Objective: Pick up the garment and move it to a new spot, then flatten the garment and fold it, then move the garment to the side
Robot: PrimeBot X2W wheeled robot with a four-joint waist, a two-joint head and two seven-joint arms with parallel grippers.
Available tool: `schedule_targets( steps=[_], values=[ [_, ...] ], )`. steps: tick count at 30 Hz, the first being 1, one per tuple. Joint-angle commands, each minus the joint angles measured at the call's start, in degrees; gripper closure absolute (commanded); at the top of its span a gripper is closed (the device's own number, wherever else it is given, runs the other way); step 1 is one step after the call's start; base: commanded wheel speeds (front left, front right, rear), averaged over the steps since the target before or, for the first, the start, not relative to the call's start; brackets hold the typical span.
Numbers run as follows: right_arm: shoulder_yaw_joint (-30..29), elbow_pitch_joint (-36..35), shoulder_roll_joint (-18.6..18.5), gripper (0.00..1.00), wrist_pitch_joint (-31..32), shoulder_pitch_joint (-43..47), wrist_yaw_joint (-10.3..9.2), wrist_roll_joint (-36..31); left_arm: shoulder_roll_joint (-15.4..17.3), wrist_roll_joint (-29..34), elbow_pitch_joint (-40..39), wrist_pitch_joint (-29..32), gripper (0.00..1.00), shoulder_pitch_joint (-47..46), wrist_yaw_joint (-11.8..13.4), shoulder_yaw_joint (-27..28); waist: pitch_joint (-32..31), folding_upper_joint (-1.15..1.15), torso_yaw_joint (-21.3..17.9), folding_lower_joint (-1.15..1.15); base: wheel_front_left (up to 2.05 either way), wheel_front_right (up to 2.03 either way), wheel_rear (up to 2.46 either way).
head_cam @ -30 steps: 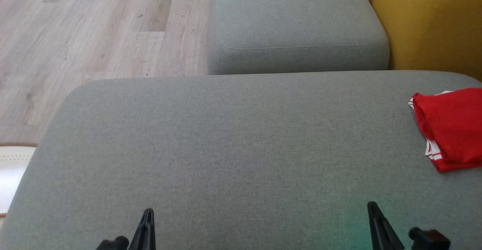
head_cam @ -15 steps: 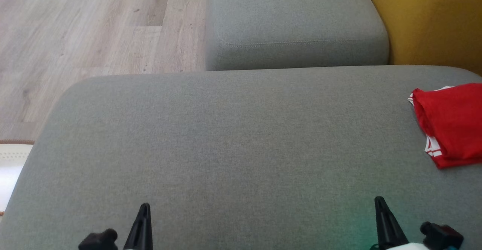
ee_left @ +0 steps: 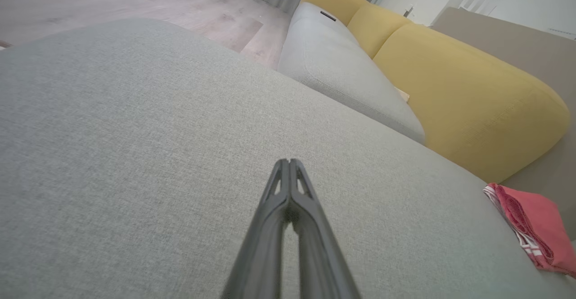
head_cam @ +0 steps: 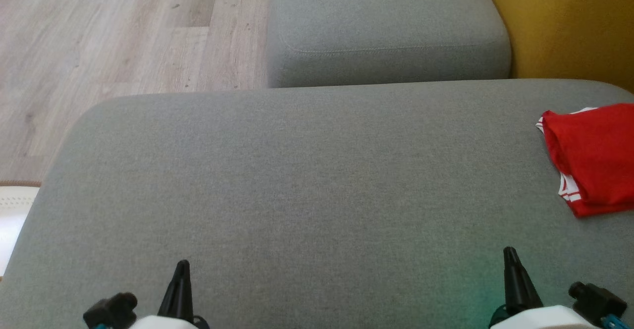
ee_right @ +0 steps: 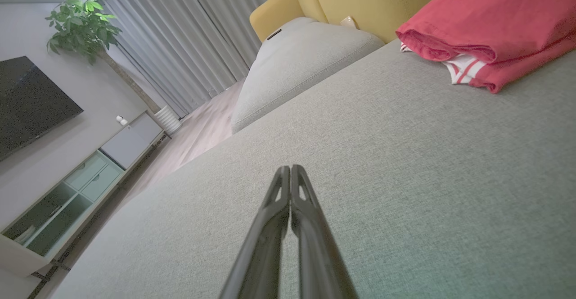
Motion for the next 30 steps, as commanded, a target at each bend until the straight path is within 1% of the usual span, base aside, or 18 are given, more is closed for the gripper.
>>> schedule_targets(
  steps=[1,15,30],
  values=[
    [-0.29,-1.99,-0.67,1.00,0.62,-3.26,0.15,2.08,0.71,-2.01,-1.64,0.20,1.00,-3.40,-0.60,1.17,0.14,0.00,-0.05,0.00,0.00,0.00,0.00],
    [-1.50,-2.27,-0.83,1.00,2.96,-5.21,0.20,11.83,0.98,-12.30,-0.73,2.33,1.00,-5.81,-2.22,3.07,1.24,0.00,-0.44,0.00,0.00,0.00,0.00],
    [-2.72,-2.52,-0.94,1.00,5.21,-7.04,0.24,20.88,1.11,-21.79,0.24,4.46,1.00,-8.08,-3.74,4.99,2.26,0.00,-0.81,0.00,0.00,0.00,0.00]
  ],
)
